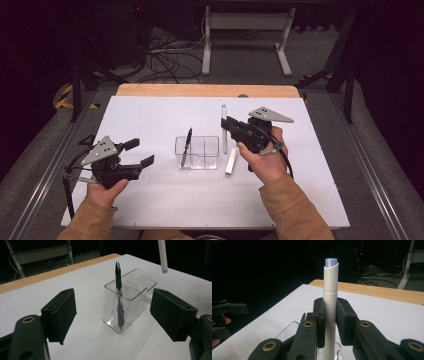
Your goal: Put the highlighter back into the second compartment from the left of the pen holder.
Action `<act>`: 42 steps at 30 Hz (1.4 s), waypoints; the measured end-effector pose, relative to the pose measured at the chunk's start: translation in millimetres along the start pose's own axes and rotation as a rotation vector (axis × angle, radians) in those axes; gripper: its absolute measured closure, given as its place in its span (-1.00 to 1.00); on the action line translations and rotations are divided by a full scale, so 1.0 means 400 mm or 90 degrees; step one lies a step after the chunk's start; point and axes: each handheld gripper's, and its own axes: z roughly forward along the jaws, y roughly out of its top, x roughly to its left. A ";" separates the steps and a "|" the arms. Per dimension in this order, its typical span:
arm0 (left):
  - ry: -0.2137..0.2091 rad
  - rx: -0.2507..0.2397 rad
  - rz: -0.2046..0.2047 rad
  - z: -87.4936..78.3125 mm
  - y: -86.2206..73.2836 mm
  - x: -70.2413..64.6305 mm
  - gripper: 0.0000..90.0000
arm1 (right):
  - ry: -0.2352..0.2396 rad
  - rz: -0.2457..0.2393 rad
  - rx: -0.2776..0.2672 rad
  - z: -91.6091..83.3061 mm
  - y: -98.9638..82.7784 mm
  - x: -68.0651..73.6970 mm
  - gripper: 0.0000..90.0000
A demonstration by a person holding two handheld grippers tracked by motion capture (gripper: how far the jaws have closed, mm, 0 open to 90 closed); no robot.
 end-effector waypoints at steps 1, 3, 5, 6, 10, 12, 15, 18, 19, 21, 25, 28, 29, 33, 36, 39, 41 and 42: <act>-0.001 0.000 0.000 0.000 0.000 0.000 -0.52 | 0.004 0.000 -0.003 0.004 0.001 0.001 0.75; -0.001 0.000 -0.001 0.000 0.000 -0.001 -0.52 | 0.015 0.010 -0.006 0.012 0.002 0.008 0.75; -0.003 -0.001 -0.002 -0.001 0.001 -0.001 -0.52 | 0.022 0.017 -0.008 0.019 0.003 0.015 0.75; -0.004 -0.002 -0.010 -0.001 0.000 -0.003 -0.52 | 0.024 0.018 -0.010 0.023 0.003 0.019 0.75; -0.003 -0.002 -0.004 -0.002 0.001 -0.002 -0.52 | 0.030 0.017 -0.014 0.040 0.002 0.028 0.75; -0.003 -0.004 -0.007 -0.002 0.001 -0.002 -0.52 | 0.036 0.026 -0.014 0.050 -0.001 0.032 0.75; 0.000 -0.002 0.006 -0.003 0.002 0.002 -0.52 | 0.039 0.027 -0.010 0.064 -0.005 0.037 0.75; -0.001 -0.002 0.003 -0.003 0.002 0.001 -0.52 | 0.038 0.021 -0.010 0.077 -0.009 0.042 0.75; -0.003 -0.002 -0.001 -0.003 0.002 0.001 -0.52 | 0.039 0.021 -0.010 0.080 -0.010 0.043 0.75; -0.003 -0.002 0.000 -0.003 0.002 0.001 -0.52 | 0.041 0.025 -0.007 0.087 -0.015 0.045 0.75; -0.004 -0.003 -0.006 -0.002 0.000 -0.001 -0.52 | 0.043 0.029 -0.010 0.100 -0.023 0.047 0.75; -0.006 -0.002 -0.009 -0.001 0.000 -0.003 -0.52 | 0.042 0.035 -0.014 0.110 -0.031 0.047 0.75; -0.005 -0.002 -0.009 -0.001 0.000 -0.003 -0.52 | 0.041 0.037 -0.015 0.114 -0.034 0.048 0.75; -0.006 -0.001 -0.009 -0.001 0.000 -0.002 -0.52 | 0.041 0.036 -0.012 0.128 -0.043 0.051 0.75; -0.006 0.000 -0.009 -0.001 -0.001 -0.002 -0.52 | 0.040 0.037 -0.012 0.139 -0.048 0.055 0.75; -0.003 0.000 0.001 0.000 0.000 -0.001 -0.52 | 0.039 0.039 -0.015 0.147 -0.052 0.059 0.75; -0.003 0.000 0.001 -0.001 0.000 0.000 -0.52 | 0.035 0.041 -0.015 0.153 -0.055 0.059 0.75; -0.004 -0.001 0.000 0.000 0.000 0.000 -0.52 | 0.035 0.042 -0.015 0.155 -0.056 0.059 0.75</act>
